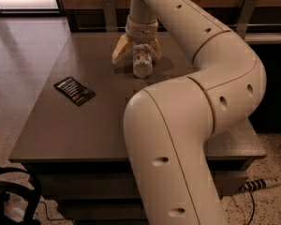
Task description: Place blue plastic bottle upright
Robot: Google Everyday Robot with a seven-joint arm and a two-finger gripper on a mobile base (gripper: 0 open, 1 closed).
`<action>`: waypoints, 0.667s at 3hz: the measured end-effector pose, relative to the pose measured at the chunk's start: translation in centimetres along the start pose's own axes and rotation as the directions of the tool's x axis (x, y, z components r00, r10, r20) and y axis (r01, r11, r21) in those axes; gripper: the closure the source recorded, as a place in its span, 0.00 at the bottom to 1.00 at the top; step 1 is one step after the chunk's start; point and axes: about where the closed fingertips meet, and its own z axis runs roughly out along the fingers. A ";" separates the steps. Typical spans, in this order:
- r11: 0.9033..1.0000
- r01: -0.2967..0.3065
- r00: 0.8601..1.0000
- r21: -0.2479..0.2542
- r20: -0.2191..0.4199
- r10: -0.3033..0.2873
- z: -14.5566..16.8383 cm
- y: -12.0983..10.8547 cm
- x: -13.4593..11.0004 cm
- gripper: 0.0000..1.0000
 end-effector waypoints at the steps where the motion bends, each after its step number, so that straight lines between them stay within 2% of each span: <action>1: 1.000 -0.013 1.000 0.003 0.005 0.012 0.2 0.0 -0.1 0.37; 2: 1.000 -0.011 1.000 0.001 0.016 0.011 0.7 0.1 -0.6 0.68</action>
Offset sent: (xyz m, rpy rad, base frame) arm 0.0013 0.0006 -0.0016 -0.0002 -0.0034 -0.0110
